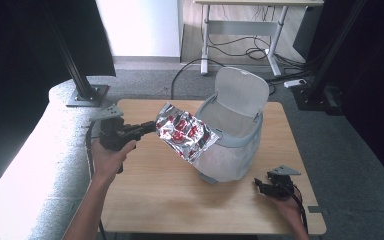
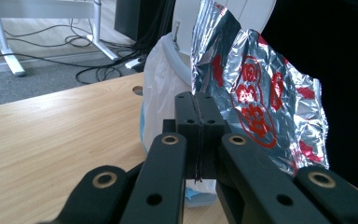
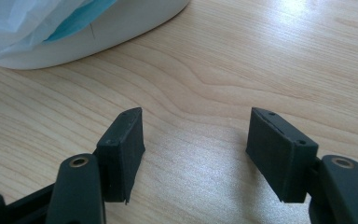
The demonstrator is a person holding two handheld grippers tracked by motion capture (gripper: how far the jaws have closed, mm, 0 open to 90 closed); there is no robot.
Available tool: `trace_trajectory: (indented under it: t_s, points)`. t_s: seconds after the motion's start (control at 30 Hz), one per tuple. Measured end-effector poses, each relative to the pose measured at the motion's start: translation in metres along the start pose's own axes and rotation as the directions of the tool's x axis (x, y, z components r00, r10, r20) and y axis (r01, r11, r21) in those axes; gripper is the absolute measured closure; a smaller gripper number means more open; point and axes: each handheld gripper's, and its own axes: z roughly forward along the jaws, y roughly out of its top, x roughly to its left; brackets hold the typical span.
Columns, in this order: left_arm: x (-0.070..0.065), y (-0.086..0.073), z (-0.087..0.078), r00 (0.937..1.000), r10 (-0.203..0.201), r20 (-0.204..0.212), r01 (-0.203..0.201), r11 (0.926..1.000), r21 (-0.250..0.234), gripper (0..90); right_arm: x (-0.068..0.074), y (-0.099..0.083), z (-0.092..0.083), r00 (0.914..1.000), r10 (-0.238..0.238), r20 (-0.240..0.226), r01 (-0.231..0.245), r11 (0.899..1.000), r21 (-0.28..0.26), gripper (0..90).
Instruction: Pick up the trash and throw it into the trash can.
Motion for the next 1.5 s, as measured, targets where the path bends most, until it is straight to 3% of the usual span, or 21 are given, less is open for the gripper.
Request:
trace_trajectory:
  t_s: [0.23,1.5]
  points:
    - [-0.004,0.009,0.009,0.9998,0.017,-0.013,-0.017,0.9998,0.009,90.0,0.000,0.000,0.000,1.0000,0.000,0.000,0.000,1.000,0.000,35.6]
    - [-0.017,0.038,0.045,0.9988,0.049,0.011,-0.049,0.9981,0.038,90.0,0.000,0.000,0.000,1.0000,0.001,0.001,-0.001,1.000,0.000,35.1]
